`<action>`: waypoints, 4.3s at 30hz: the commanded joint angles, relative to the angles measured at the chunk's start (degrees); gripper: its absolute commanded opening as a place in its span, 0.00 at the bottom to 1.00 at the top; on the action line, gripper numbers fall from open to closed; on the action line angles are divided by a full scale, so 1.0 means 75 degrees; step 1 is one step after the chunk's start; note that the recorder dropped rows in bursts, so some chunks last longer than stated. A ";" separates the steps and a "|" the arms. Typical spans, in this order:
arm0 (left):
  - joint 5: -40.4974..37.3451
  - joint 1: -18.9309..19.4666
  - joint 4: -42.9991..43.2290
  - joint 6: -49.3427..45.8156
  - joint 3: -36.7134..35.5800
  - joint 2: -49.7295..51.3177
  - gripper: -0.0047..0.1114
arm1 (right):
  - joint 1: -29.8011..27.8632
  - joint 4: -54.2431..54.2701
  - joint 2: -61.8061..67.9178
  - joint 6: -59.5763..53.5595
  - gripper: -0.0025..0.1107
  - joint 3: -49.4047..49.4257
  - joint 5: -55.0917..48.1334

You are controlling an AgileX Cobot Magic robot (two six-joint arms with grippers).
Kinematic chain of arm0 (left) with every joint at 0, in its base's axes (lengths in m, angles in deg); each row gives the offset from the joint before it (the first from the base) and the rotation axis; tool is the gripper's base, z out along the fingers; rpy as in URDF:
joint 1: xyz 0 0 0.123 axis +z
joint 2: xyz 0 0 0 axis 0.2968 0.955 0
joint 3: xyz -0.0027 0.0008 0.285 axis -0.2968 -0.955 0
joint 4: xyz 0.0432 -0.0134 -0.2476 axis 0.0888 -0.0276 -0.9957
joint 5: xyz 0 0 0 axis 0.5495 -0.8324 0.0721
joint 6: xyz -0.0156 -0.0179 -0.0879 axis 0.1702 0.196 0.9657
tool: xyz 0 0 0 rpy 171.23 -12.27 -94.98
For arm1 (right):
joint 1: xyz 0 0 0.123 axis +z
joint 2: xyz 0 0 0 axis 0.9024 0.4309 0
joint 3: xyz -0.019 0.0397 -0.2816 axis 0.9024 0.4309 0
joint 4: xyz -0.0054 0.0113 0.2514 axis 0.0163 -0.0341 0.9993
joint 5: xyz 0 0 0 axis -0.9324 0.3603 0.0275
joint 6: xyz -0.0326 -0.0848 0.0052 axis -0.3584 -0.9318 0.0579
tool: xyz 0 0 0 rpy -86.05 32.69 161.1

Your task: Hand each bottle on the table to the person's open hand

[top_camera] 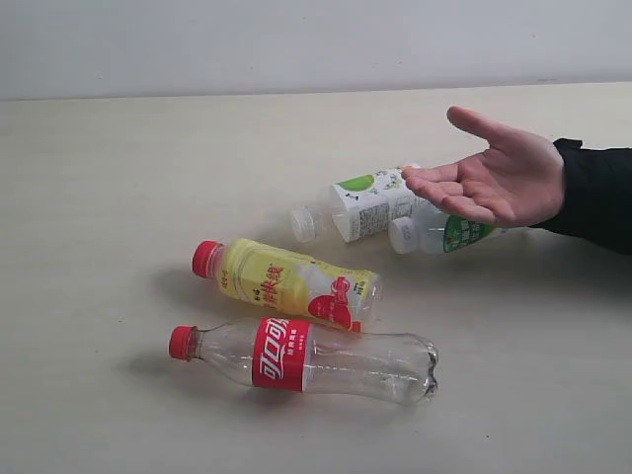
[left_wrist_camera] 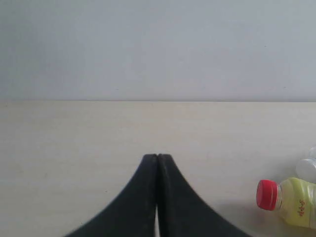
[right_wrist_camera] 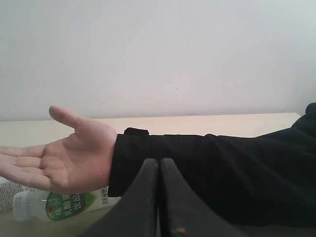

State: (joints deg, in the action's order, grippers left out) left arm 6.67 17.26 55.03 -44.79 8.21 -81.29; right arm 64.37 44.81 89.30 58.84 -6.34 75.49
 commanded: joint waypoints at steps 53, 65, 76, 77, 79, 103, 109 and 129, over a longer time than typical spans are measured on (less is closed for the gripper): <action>-0.0027 -0.0003 0.0021 -0.0002 -0.0026 -0.0049 0.04 | -0.0031 -0.3643 0.2414 0.3585 0.02 -0.5352 0.0940; -0.0027 -0.0003 0.0021 -0.0002 -0.0026 -0.0049 0.04 | 0.0155 -0.2101 0.5595 -0.0587 0.02 -0.7749 -0.4680; -0.0027 -0.0003 0.0021 -0.0002 -0.0026 -0.0049 0.04 | 0.2473 0.2101 0.7705 -0.3747 0.02 -0.8088 -0.7004; -0.0027 -0.0003 0.0021 -0.0002 -0.0026 -0.0049 0.04 | 0.2740 0.2101 0.7871 -0.3829 0.02 -0.8088 -0.7145; -0.0027 -0.0003 0.0021 -0.0002 -0.0026 -0.0049 0.04 | 0.3225 0.2013 0.8193 -0.3846 0.02 -0.8088 -0.7310; -0.0027 -0.0003 0.0021 -0.0002 -0.0026 -0.0049 0.04 | 0.7471 0.0979 1.2533 -0.3639 0.51 -0.8088 -0.5171; -0.0027 -0.0003 0.0021 -0.0002 -0.0026 -0.0049 0.04 | 0.7471 -0.0091 1.3193 -0.3758 0.59 -0.8088 -0.4936; -0.0027 -0.0003 0.0021 -0.0002 -0.0026 -0.0049 0.04 | 0.7471 0.0248 1.3355 -0.4206 0.59 -0.8088 -0.4222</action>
State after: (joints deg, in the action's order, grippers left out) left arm 6.67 17.26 55.03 -44.79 8.21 -81.29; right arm 120.23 46.68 188.83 27.81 -66.74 42.60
